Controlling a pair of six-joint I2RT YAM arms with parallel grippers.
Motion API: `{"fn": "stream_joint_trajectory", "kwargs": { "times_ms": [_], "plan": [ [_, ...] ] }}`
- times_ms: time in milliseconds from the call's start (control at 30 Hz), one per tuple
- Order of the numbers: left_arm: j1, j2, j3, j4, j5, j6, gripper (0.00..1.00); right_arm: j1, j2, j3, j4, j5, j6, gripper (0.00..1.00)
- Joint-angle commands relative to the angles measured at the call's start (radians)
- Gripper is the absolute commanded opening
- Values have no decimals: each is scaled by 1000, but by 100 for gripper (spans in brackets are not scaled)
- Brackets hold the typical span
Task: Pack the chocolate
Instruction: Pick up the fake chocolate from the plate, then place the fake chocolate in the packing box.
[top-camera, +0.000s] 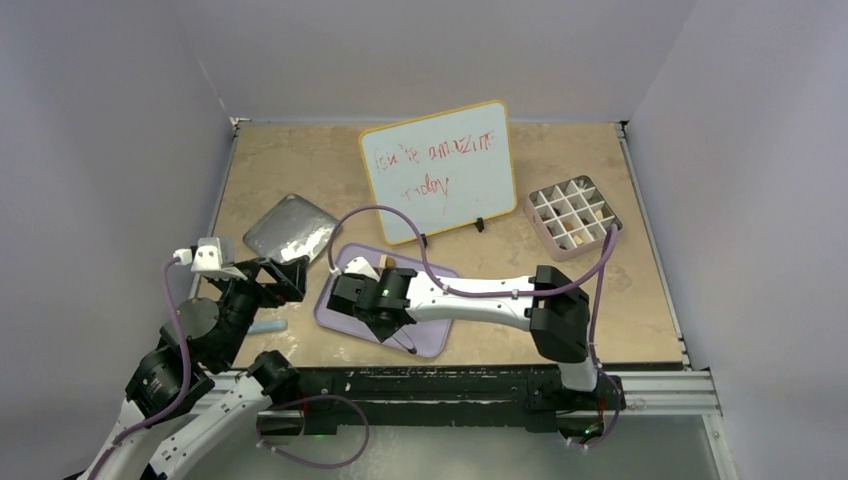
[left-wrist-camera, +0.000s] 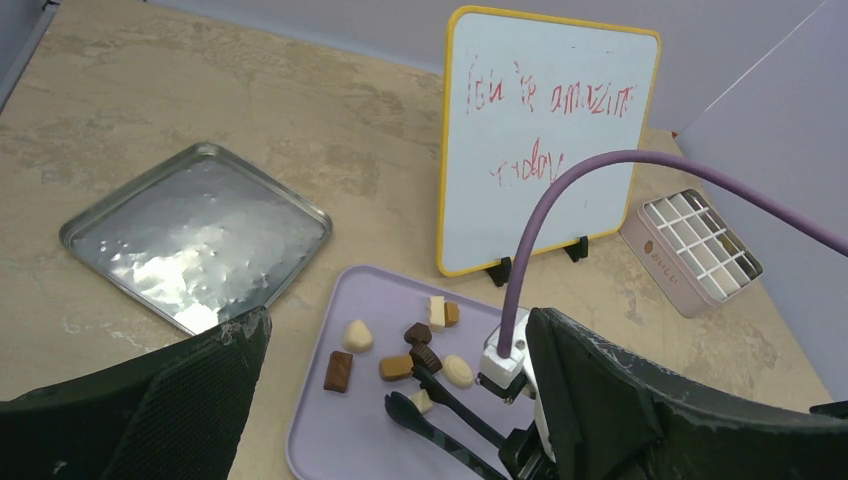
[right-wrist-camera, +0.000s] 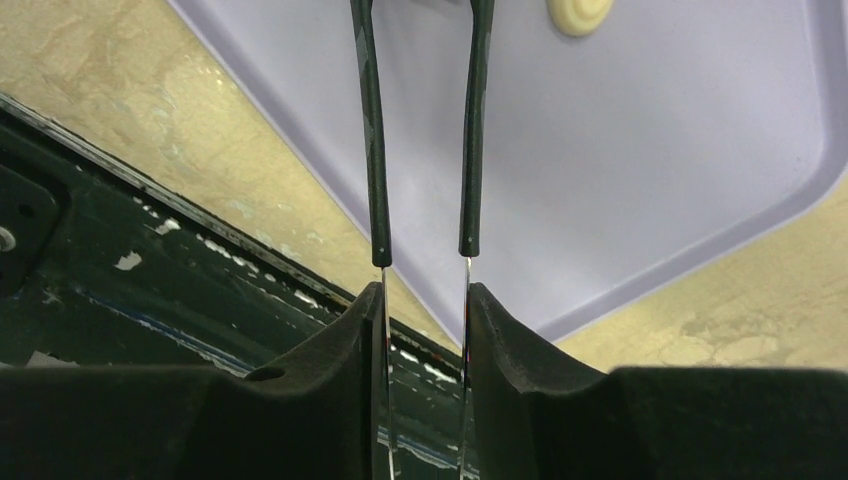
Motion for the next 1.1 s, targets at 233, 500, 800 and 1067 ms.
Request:
{"fn": "stream_joint_trajectory", "kwargs": {
  "times_ms": [233,500,800,1067],
  "plan": [
    [1,4,0,31,-14,-5,98,3,-175,-78,-62,28,0,28],
    [1,10,1,31,-12,-3,98,-84,-221,-78,-112,72,-22,26],
    [1,23,1,32,0,4,98,-355,-406,-182,-164,151,-52,26],
    [1,27,-1,31,24,3,99,-671,-522,-243,-109,181,-159,27]
  ]
}}
